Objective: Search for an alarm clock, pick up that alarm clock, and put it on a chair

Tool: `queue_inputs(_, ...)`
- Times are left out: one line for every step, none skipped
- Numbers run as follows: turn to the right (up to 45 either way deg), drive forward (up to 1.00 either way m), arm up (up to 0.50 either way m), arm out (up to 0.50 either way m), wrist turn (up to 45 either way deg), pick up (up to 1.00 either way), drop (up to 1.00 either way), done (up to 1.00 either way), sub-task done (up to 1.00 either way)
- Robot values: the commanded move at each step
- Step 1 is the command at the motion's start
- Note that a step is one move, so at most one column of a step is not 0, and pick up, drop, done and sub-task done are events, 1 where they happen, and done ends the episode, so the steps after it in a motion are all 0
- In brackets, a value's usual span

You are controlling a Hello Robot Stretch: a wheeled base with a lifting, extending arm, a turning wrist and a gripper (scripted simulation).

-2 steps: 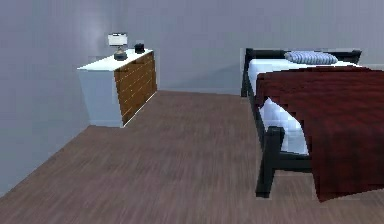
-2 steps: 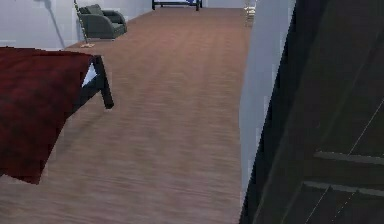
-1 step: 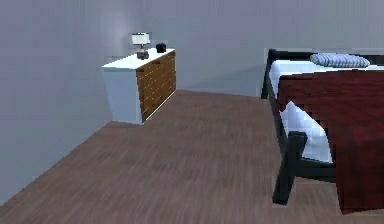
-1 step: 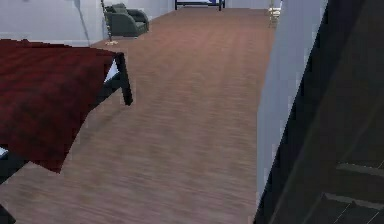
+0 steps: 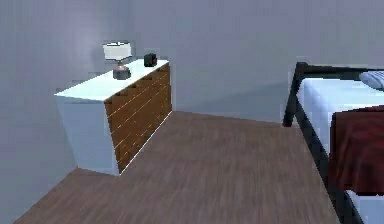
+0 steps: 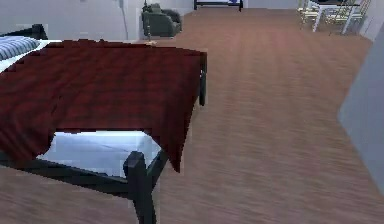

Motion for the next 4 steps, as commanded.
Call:
queue_inputs(0.0, 1.0, 0.0, 0.0, 0.0, 0.0, 0.0, 0.0, 0.0)
queue_inputs(0.0, 0.8, 0.0, 0.0, 0.0, 0.0, 0.0, 0.0, 0.0)
queue_inputs(-45.0, 0.0, 0.0, 0.0, 0.0, 0.0, 0.0, 0.0, 0.0)
queue_inputs(-45.0, 0.0, 0.0, 0.0, 0.0, 0.0, 0.0, 0.0, 0.0)
